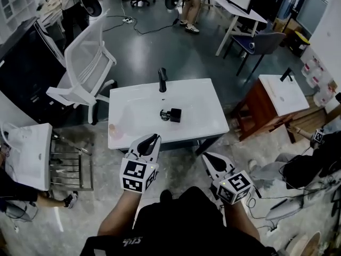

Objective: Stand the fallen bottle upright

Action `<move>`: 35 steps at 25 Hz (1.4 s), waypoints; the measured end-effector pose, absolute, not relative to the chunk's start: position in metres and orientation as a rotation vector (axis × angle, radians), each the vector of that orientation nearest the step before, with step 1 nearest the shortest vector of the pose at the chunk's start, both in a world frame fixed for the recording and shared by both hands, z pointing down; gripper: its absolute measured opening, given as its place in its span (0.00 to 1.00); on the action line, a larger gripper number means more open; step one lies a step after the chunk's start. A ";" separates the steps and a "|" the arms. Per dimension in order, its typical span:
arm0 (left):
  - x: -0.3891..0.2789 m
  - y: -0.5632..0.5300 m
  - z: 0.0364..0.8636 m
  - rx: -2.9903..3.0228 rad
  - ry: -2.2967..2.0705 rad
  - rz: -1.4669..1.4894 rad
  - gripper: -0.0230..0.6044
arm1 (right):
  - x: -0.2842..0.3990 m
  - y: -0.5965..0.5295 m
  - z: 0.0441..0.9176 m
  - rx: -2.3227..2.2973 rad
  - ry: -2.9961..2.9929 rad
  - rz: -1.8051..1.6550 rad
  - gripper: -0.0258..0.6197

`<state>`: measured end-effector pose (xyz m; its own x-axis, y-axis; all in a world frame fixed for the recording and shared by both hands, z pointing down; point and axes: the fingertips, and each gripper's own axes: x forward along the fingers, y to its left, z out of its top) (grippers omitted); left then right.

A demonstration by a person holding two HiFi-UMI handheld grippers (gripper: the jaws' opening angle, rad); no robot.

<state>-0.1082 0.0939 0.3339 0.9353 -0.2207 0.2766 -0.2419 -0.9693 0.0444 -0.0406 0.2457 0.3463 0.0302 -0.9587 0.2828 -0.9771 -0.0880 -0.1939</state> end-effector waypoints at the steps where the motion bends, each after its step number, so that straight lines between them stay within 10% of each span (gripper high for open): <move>1: -0.102 0.092 0.338 3.009 -0.357 0.426 0.10 | -0.033 0.243 0.350 2.222 -2.080 0.546 0.06; 35: 0.122 -0.013 0.378 2.799 -0.756 0.589 0.10 | 0.245 0.086 0.376 1.802 -2.381 0.615 0.06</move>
<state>0.1221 -0.0133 0.3781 0.7921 -0.4430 0.4200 -0.5156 -0.8538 0.0718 0.2448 0.0856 0.3761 -0.2984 -0.9026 0.3101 -0.9400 0.2216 -0.2595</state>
